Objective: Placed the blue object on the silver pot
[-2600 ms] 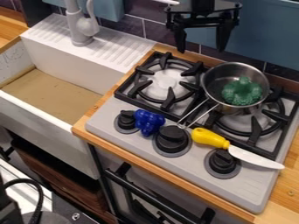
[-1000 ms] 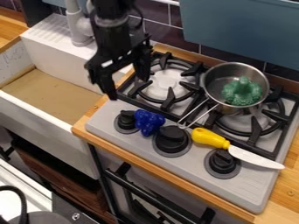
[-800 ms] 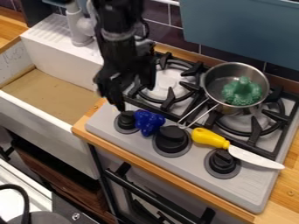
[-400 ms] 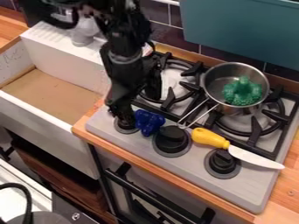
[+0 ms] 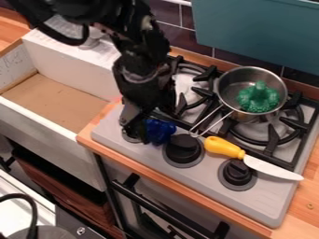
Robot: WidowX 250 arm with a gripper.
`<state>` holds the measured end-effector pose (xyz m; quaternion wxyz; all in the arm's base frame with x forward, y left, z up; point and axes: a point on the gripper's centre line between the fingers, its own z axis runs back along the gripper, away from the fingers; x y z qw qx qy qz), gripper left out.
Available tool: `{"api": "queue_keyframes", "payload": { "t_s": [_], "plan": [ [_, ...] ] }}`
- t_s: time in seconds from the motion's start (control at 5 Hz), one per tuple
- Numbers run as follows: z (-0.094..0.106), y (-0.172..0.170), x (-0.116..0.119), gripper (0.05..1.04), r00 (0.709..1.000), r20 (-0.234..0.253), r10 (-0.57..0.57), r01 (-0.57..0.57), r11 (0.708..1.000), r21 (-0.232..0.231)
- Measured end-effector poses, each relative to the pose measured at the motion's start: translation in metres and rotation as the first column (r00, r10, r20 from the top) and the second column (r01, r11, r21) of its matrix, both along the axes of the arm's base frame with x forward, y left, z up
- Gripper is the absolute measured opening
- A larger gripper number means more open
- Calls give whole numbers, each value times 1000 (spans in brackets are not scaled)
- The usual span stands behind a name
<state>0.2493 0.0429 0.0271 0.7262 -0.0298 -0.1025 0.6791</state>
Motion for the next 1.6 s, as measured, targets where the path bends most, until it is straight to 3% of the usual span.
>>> {"api": "queue_keyframes", "payload": {
  "t_s": [0.6,0.8,1.0,1.4,1.6],
  "plan": [
    [-25,-7,5,997,1000,-10,13,-13,999,52],
    [-25,-6,7,965,1000,-10,2,-2,999,54],
    [-25,-6,8,762,1000,-6,-1,1,999,54],
    [-20,-3,11,757,999,-48,-11,13,999,44],
    [-8,2,12,757,998,-61,-13,14,1000,15]
  ]
}}
